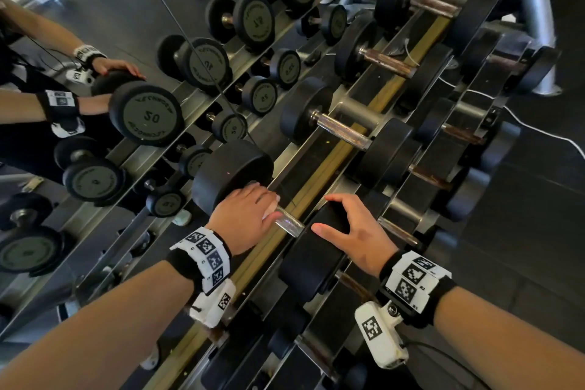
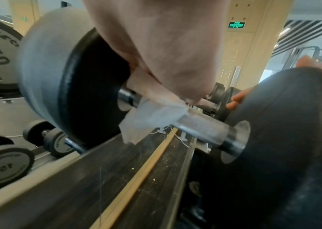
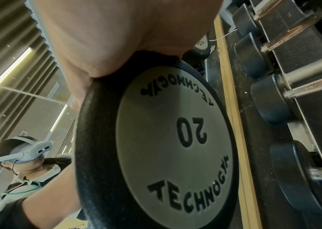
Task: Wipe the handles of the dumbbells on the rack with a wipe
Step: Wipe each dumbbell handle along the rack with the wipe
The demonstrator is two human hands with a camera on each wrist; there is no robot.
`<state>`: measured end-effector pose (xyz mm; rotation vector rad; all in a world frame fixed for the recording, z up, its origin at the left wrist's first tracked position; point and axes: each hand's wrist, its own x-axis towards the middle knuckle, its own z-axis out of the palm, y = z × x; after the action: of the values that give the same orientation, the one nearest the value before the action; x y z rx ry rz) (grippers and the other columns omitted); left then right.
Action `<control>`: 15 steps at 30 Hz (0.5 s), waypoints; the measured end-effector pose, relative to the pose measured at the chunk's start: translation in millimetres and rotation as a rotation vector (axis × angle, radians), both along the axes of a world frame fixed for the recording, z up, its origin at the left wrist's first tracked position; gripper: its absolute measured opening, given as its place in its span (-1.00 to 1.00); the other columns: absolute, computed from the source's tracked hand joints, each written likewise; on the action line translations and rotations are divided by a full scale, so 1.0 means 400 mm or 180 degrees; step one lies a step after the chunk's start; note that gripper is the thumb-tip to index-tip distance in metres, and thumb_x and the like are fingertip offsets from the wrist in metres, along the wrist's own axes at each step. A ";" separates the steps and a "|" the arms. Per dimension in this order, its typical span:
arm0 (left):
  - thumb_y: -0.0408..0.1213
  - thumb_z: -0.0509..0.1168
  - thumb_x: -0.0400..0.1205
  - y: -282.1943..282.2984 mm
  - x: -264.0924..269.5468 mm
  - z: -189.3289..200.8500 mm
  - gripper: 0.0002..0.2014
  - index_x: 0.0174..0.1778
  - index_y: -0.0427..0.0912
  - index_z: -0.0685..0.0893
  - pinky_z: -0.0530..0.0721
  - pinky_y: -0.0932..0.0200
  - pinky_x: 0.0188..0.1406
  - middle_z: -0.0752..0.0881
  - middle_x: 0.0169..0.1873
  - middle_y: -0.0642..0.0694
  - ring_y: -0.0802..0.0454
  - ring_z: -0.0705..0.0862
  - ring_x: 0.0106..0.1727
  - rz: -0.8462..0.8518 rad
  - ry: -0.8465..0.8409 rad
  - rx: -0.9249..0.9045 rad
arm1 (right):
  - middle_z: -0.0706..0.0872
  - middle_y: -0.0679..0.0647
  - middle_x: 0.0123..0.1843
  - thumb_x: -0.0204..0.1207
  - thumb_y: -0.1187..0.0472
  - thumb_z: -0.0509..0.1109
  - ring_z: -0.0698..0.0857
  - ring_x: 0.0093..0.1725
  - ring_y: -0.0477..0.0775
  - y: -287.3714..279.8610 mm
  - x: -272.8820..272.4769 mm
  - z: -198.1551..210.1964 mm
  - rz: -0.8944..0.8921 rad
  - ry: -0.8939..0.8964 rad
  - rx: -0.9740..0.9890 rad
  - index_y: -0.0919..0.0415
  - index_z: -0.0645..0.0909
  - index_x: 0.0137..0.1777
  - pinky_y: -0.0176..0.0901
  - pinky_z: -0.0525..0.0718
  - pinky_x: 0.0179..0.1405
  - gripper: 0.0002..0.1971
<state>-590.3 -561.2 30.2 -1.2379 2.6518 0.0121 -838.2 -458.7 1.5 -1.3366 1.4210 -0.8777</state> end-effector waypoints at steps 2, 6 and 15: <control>0.22 -0.24 0.70 0.015 -0.026 0.001 -0.39 0.47 0.07 0.49 0.33 -0.08 0.53 0.59 0.40 0.02 -0.02 0.41 0.56 0.0204 0.0003 -0.0035 | 0.46 -0.36 0.28 0.42 -0.35 0.45 0.53 0.28 -0.27 -0.001 0.002 0.000 -0.0015 0.0015 -0.0024 -0.22 0.37 0.45 -0.17 0.66 0.25 -0.36; 0.08 -0.22 0.73 0.058 -0.063 -0.019 -0.51 0.56 0.24 0.34 -0.16 -0.33 0.63 0.55 0.36 0.16 0.14 0.38 0.54 0.0049 0.0164 0.0378 | 0.47 -0.32 0.29 0.43 -0.32 0.45 0.51 0.27 -0.29 0.001 0.004 0.003 -0.0053 0.0006 -0.0075 -0.20 0.39 0.44 -0.22 0.63 0.24 -0.38; -0.02 -0.06 0.75 -0.001 -0.013 -0.005 -0.60 0.43 0.08 0.52 -0.10 0.13 0.61 0.59 0.33 0.13 0.12 0.43 0.50 0.0017 0.0370 0.0157 | 0.43 -0.43 0.25 0.43 -0.35 0.43 0.52 0.25 -0.28 0.001 0.002 0.005 0.0018 0.0035 -0.0048 -0.27 0.34 0.42 -0.21 0.66 0.23 -0.39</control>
<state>-595.4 -561.7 28.0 -1.2652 2.7281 0.1539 -837.6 -458.4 3.5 -1.3581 1.4209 -0.8801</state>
